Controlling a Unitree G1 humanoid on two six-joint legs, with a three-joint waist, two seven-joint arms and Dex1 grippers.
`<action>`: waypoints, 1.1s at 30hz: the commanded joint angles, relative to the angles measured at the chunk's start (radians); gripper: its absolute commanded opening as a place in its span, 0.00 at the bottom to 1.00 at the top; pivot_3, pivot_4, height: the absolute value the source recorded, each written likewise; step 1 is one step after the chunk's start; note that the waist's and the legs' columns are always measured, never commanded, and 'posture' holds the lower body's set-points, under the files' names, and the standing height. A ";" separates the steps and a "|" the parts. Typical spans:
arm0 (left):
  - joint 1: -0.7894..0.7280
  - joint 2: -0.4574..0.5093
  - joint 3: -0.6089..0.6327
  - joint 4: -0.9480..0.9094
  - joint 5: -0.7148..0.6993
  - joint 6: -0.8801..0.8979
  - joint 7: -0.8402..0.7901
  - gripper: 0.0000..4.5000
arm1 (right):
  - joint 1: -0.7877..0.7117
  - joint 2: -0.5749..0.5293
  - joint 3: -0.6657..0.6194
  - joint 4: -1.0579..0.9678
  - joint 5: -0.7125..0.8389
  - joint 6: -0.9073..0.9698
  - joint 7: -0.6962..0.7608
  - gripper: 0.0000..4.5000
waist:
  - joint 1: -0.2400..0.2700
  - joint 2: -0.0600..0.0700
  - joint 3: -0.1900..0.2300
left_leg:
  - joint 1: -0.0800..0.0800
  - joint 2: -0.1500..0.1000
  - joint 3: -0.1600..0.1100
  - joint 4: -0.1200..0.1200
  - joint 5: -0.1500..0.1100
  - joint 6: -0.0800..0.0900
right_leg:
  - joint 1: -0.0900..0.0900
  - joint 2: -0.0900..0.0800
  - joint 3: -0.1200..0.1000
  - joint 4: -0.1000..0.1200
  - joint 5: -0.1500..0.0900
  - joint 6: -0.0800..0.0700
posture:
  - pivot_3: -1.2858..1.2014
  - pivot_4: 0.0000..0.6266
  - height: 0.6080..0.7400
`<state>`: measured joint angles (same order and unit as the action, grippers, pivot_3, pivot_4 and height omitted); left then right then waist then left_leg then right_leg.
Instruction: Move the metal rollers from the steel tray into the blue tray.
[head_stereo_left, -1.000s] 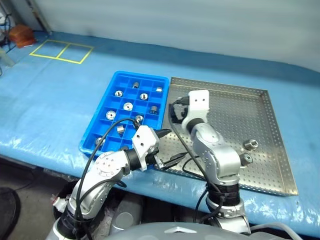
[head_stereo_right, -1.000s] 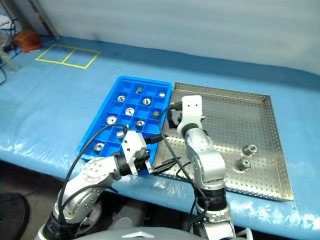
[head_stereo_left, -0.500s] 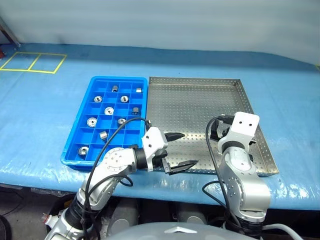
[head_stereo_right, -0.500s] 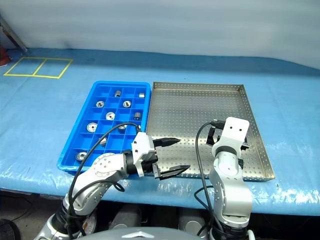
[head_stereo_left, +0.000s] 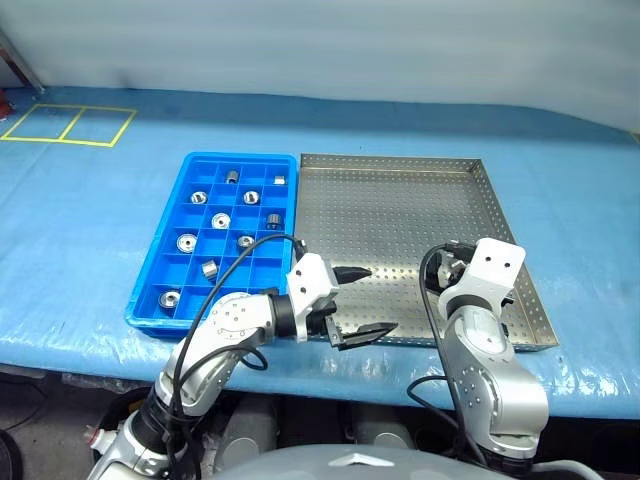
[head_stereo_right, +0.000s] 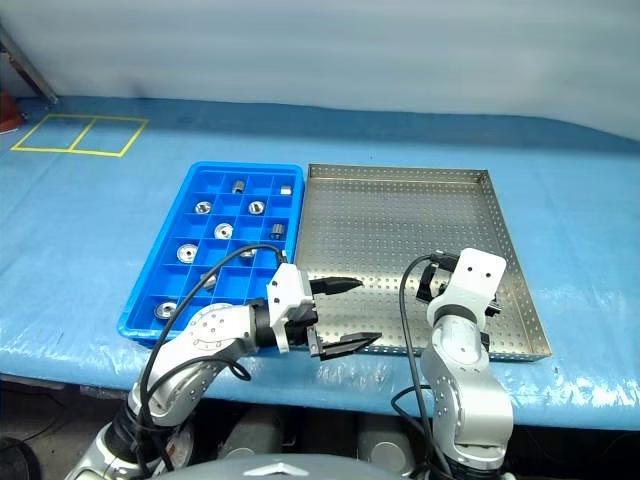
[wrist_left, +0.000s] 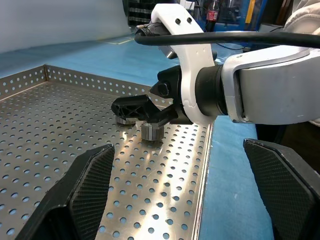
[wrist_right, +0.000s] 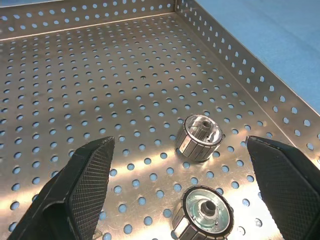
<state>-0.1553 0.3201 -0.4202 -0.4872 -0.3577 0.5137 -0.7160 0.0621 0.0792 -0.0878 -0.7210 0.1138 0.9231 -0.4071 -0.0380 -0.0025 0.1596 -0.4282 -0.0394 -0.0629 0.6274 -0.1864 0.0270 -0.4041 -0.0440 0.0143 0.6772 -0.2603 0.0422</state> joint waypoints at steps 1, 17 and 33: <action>-0.008 -0.003 0.010 -0.021 -0.013 -0.007 0.000 1.00 | 0.092 0.154 0.009 -0.014 0.032 -0.039 -0.023 0.99 | 0.000 0.000 0.000 | 0.000 0.000 0.000 0.000 0.000 0.000 | 0.000 0.000 0.000 0.000 0.000 0.000 | 0.50 0.24 1.00; 0.005 -0.008 0.013 -0.019 -0.011 -0.010 0.016 1.00 | 0.104 0.164 0.049 -0.008 0.009 0.021 -0.197 0.99 | 0.003 0.000 0.000 | 0.000 0.000 -0.001 0.000 0.000 0.000 | 0.000 0.000 0.001 0.000 0.000 0.000 | 0.51 0.24 1.00; 0.020 -0.007 0.008 -0.029 -0.007 -0.012 0.030 1.00 | 0.047 0.143 -0.020 0.101 0.109 -0.007 -0.213 0.99 | 0.007 0.000 0.000 | 0.000 0.000 -0.001 0.000 0.000 0.000 | 0.000 0.000 0.001 -0.001 0.000 0.000 | 0.52 0.24 1.00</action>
<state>-0.1354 0.3165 -0.4117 -0.4872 -0.3570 0.5144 -0.6849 0.0976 0.0777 -0.0884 -0.6110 0.2132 0.9389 -0.6161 -0.0305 -0.0026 0.1596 -0.4286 -0.0396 -0.0634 0.6273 -0.1864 0.0272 -0.4038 -0.0442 0.0147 0.6766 -0.2604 0.0421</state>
